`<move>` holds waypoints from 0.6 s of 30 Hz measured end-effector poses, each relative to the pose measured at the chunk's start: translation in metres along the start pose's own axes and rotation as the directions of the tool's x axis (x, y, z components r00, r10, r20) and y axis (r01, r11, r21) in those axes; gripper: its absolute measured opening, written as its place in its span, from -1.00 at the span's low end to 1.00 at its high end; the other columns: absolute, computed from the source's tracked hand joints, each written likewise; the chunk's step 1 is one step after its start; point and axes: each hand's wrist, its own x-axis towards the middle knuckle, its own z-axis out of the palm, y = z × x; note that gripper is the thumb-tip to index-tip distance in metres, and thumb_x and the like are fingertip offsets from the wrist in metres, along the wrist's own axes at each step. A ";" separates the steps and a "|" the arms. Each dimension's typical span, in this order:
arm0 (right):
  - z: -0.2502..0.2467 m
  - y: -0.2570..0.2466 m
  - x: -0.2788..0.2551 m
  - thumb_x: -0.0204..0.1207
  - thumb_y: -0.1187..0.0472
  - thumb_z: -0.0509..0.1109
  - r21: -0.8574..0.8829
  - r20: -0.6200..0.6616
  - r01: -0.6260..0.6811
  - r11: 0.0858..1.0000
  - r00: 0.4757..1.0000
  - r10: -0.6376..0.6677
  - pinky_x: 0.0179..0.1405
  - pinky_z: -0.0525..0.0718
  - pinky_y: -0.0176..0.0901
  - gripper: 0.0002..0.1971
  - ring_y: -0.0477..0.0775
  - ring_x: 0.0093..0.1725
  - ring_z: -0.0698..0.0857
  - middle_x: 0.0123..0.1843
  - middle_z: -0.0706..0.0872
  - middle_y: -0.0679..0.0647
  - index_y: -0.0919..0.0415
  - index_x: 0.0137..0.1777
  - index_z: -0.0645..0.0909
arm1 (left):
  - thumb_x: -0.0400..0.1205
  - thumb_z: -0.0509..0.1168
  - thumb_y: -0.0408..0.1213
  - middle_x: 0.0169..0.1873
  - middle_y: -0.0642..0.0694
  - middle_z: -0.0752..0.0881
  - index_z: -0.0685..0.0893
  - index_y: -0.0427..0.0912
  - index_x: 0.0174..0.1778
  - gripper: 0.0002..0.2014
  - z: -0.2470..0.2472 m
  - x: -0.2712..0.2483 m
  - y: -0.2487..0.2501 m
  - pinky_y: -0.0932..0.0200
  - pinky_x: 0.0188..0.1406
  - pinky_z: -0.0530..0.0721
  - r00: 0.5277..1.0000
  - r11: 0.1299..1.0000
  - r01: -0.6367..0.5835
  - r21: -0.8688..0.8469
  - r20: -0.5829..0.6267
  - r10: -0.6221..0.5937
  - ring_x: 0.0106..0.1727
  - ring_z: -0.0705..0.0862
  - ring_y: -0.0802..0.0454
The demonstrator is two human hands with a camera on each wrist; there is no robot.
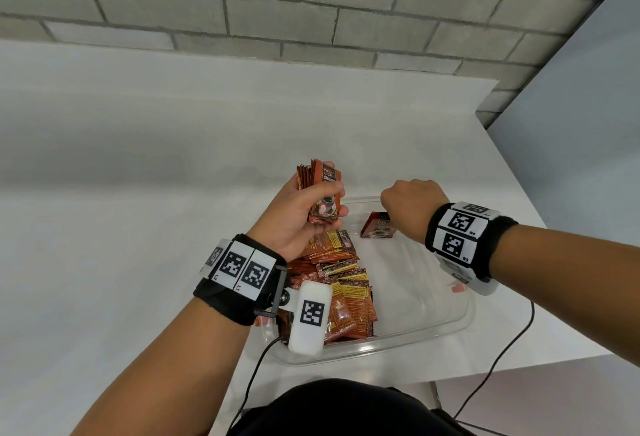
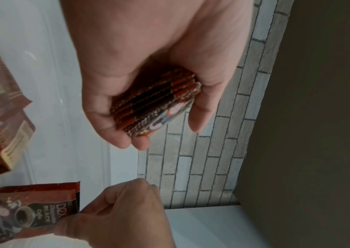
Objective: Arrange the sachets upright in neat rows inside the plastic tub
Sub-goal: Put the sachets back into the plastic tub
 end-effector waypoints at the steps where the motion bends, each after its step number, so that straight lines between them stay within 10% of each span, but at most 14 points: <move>1: 0.000 0.000 0.000 0.60 0.32 0.21 -0.013 0.002 0.006 1.000 1.000 -0.006 -0.55 0.17 -0.22 -0.65 -0.04 -0.49 0.28 -0.40 0.31 0.00 0.16 -0.40 0.22 | 0.55 0.37 -0.33 -0.06 -0.17 0.67 0.55 -0.14 0.31 -0.62 0.000 0.000 0.000 0.10 -0.25 0.70 1.000 1.000 0.001 0.002 0.000 -0.001 -0.26 0.74 -0.01; 9: -0.006 0.009 -0.006 0.60 0.25 0.28 0.026 -0.011 -0.076 0.997 0.997 0.077 -0.50 0.28 -0.22 -0.79 0.06 -0.33 0.45 -0.36 0.34 0.01 0.21 -0.25 0.37 | 0.62 0.26 -0.41 -0.05 -0.19 0.67 0.61 -0.05 0.22 -0.71 -0.001 0.004 -0.004 0.00 -0.06 0.72 1.000 0.997 0.015 -0.070 0.008 -0.014 -0.15 0.76 -0.13; 13: -0.011 0.027 -0.010 0.57 0.15 0.33 0.334 -0.042 -0.130 0.934 0.987 0.152 -0.33 0.44 -0.21 -0.89 0.07 -0.20 0.58 -0.08 0.63 0.06 0.16 -0.02 0.62 | 0.63 0.18 -0.52 0.03 -0.23 0.71 0.59 -0.08 0.33 -0.60 0.002 0.003 -0.006 -0.11 0.03 0.72 0.998 0.996 0.042 -0.078 0.048 -0.039 -0.06 0.76 -0.23; 18: -0.022 0.024 -0.031 0.53 -0.07 0.39 0.887 -0.223 0.143 0.440 0.965 0.137 -0.28 0.54 -0.32 -0.75 -0.14 -0.29 0.70 -0.01 0.72 -0.13 -0.05 0.16 0.63 | 0.52 0.31 -0.53 0.11 -0.21 0.75 0.63 -0.05 0.29 -0.55 0.005 0.001 -0.007 -0.18 0.13 0.67 0.992 0.998 0.054 -0.032 0.118 -0.049 0.03 0.75 -0.17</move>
